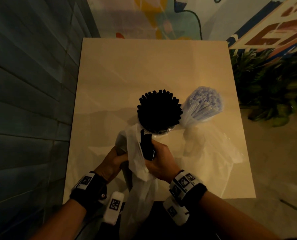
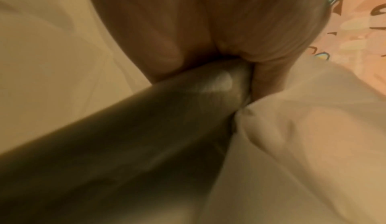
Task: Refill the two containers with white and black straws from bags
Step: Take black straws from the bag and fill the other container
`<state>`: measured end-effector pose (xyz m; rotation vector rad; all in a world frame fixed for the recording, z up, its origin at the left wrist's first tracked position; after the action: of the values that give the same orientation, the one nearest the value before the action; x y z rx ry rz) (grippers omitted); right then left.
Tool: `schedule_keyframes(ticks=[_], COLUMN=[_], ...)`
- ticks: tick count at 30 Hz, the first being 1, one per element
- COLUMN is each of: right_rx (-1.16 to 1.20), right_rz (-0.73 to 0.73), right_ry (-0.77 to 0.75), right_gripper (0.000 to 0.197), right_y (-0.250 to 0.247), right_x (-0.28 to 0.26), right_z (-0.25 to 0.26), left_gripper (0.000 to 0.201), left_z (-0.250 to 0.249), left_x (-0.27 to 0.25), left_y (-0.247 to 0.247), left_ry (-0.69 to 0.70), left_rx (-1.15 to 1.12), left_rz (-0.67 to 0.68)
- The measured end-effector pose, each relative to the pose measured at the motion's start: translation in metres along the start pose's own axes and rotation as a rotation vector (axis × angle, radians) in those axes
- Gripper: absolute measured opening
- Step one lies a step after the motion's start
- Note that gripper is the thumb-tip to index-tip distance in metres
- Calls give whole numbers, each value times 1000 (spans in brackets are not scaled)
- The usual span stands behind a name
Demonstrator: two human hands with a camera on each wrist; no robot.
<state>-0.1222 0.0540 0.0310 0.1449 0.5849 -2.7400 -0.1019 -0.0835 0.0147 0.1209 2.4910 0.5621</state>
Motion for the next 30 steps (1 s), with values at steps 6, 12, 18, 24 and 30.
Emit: schedule_keyframes(ticks=[6,12,18,24,30], right_rx=[269,152,137,250,335], right_rz=[-39,-80,-211,-146,-172], right_ry=[157,19,-3,231,238], right_gripper=[13,19,27,20,29], right_y=[1,5,4,5,6], right_x=[-1,3,5,0,4], right_z=[-6,8,14,7,10], left_gripper=[52,57,52,72,72], left_z=[-4,-10,-19,-33,-46], left_x=[-3,4,4,3,6], left_y=[-20,-25,-17,-9,0], left_ry=[-25,87,86,60,105], left_rx=[-104,40,117,257,317], left_rz=[-105,-106,-63,14,10])
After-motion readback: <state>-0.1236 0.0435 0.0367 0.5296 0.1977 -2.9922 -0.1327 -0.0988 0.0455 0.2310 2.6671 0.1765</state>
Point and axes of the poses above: each hand's wrist, its own x-axis towards the middle knuckle, its own y-axis out of the palm, z = x × y, the point moved 6 cm from there along x, towards the middle knuckle, and after that the axes turned 6 degrees about -z, right-handed, at the moved point
